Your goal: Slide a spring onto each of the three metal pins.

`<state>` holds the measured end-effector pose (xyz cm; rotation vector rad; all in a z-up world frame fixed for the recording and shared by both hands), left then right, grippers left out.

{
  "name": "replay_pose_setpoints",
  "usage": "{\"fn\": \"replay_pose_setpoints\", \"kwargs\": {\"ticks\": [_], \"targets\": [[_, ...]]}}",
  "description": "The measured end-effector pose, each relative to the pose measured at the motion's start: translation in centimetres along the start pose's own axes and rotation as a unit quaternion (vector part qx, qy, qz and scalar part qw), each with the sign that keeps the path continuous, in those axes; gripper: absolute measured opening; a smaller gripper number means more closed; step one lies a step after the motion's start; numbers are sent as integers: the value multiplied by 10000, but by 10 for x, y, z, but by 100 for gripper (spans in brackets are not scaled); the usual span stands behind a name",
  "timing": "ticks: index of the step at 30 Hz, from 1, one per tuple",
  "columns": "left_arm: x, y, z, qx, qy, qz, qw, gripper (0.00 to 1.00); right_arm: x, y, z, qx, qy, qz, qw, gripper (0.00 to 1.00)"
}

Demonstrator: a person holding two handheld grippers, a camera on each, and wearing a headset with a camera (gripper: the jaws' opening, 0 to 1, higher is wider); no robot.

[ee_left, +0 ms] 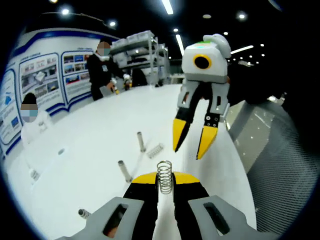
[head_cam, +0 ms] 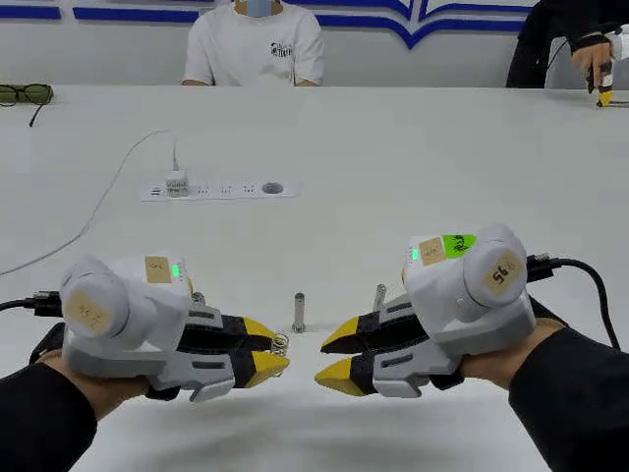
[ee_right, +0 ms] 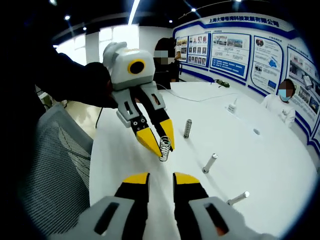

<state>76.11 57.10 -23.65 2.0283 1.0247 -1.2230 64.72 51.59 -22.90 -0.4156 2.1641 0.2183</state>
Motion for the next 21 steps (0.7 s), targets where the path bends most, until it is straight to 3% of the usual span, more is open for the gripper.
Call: {"fn": "replay_pose_setpoints", "kwargs": {"ticks": [12, 21], "targets": [[-18, 20, 2, -249, -561, -508, 9968, 10, 19, -10, -36, 519, -205, 298, 9980, 28], [-30, 39, 9, -517, -814, -605, 9935, 10, 34, -15, -60, 934, -358, 561, 9934, 32]]}}
Point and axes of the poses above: the centre of the closed fingertips' face, and the gripper's own axes: z roughly forward along the fingers, y roughly to its left, x roughly out of its underside, the point moved 6 cm from there along -z, roughly backward along the fingers, and after that the axes turned 3 degrees about -x, right-handed, at the moved point
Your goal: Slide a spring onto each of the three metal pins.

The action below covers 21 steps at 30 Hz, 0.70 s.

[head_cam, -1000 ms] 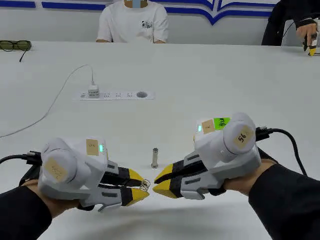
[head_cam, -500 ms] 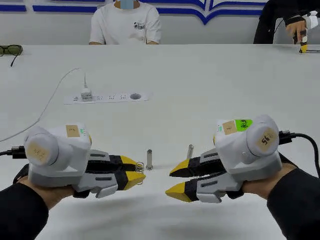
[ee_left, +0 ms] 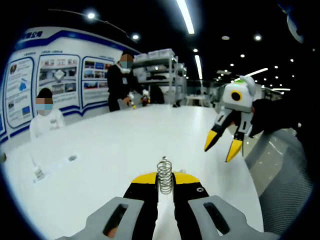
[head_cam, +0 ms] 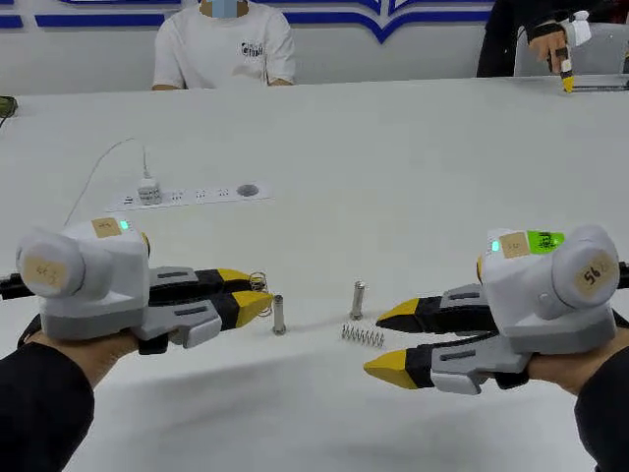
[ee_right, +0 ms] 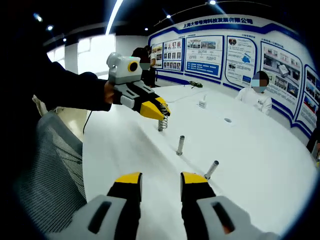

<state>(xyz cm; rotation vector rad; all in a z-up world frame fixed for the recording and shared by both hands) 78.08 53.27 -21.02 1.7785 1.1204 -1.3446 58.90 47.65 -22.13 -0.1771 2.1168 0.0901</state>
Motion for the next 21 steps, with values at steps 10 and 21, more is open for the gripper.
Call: {"fn": "replay_pose_setpoints", "kwargs": {"ticks": [10, 21], "targets": [[-6, 16, 15, -107, -111, -125, 9998, 10, 8, -12, -19, 538, -272, 154, 9981, 42], [3, 25, 26, -139, 44, -206, 9997, 10, 21, -21, -28, 994, -431, 350, 9935, 55]]}}
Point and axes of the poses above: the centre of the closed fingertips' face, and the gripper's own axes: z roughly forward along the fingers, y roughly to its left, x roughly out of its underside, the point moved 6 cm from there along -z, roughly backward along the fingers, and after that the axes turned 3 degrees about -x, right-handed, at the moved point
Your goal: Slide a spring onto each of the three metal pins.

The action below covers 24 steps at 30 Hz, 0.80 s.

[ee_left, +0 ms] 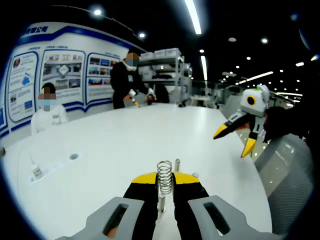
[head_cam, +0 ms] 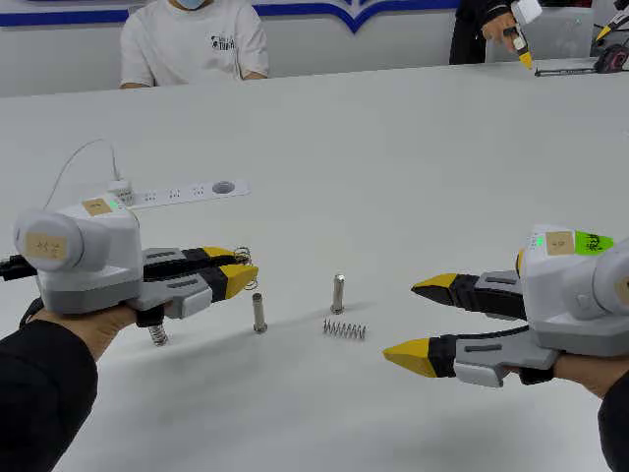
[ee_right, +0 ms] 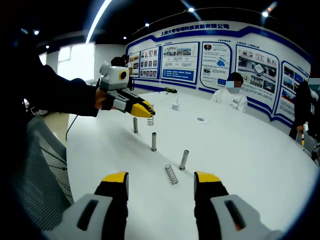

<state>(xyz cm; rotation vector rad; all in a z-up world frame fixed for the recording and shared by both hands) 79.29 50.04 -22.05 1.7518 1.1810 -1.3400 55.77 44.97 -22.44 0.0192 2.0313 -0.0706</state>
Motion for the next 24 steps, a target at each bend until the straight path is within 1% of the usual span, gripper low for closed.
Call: {"fn": "replay_pose_setpoints", "kwargs": {"ticks": [3, 6, 9, 15, 24], "targets": [[1, 1, 2, -1, 35, -6, 10000, 10, 2, -3, 0, 80, -72, 35, 9999, 63], [2, 2, 6, 14, 58, -15, 10000, 10, 4, -5, 1, 144, -71, 36, 9999, 67], [4, 2, 9, 26, 93, -9, 10000, 10, 6, -6, 0, 176, -64, 53, 9998, 69], [7, 3, 14, 19, 138, -41, 9999, 10, 8, -5, 2, 126, -56, 103, 9999, 69], [12, 3, 15, 12, 222, -66, 9997, 10, 7, -5, 4, 72, -86, 170, 9998, 69]]}}
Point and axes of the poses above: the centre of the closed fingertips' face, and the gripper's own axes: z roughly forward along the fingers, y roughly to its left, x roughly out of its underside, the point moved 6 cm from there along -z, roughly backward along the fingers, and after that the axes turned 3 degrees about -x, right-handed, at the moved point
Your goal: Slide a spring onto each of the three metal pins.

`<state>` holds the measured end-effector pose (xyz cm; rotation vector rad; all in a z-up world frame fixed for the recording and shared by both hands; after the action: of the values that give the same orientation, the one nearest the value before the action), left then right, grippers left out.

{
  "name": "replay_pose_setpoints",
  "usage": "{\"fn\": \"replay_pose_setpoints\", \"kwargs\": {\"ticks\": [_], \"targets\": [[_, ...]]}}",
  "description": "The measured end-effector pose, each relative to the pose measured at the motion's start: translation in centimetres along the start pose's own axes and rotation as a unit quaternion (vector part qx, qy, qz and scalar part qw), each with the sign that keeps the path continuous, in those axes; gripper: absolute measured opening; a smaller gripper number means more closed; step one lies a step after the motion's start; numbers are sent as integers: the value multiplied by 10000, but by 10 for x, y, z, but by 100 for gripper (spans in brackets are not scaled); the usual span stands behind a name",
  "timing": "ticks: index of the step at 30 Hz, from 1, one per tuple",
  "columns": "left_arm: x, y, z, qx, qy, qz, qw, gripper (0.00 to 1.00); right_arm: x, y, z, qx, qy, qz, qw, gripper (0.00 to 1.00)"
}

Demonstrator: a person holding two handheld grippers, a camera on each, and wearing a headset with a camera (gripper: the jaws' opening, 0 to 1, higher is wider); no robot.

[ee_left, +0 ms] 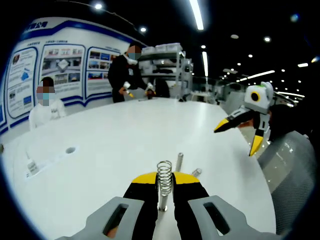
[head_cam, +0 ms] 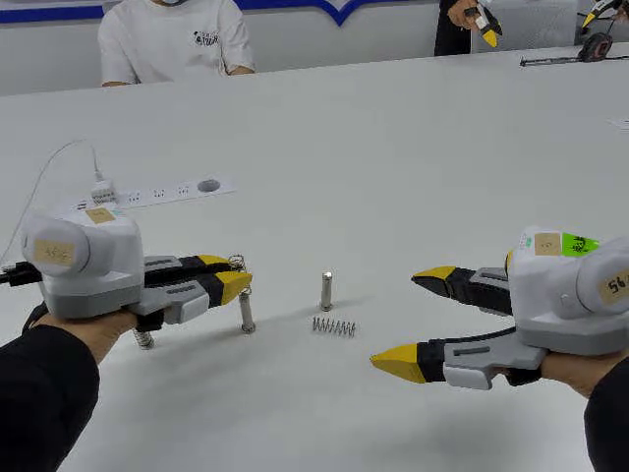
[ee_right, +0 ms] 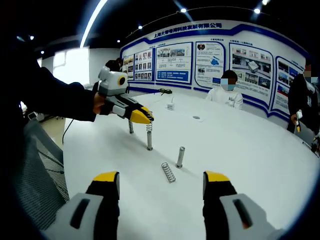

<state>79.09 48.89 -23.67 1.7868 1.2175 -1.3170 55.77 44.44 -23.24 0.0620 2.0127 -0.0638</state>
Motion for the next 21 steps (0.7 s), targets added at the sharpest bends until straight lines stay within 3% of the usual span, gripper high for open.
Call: {"fn": "replay_pose_setpoints", "kwargs": {"ticks": [21], "targets": [[4, 0, 2, 1, 0, -21, 10000, 10, 2, 2, 1, -32, 29, 78, 10000, 69]]}}
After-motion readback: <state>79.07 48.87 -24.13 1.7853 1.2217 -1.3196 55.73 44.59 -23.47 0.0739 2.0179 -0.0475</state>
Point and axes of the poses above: the centre of the closed fingertips' face, and the gripper's own axes: z roughly forward along the fingers, y roughly to its left, x roughly out of its underside, the point moved 6 cm from there along -z, roughly backward along the fingers, and after that the axes turned 3 degrees about -x, right-handed, at the moved point
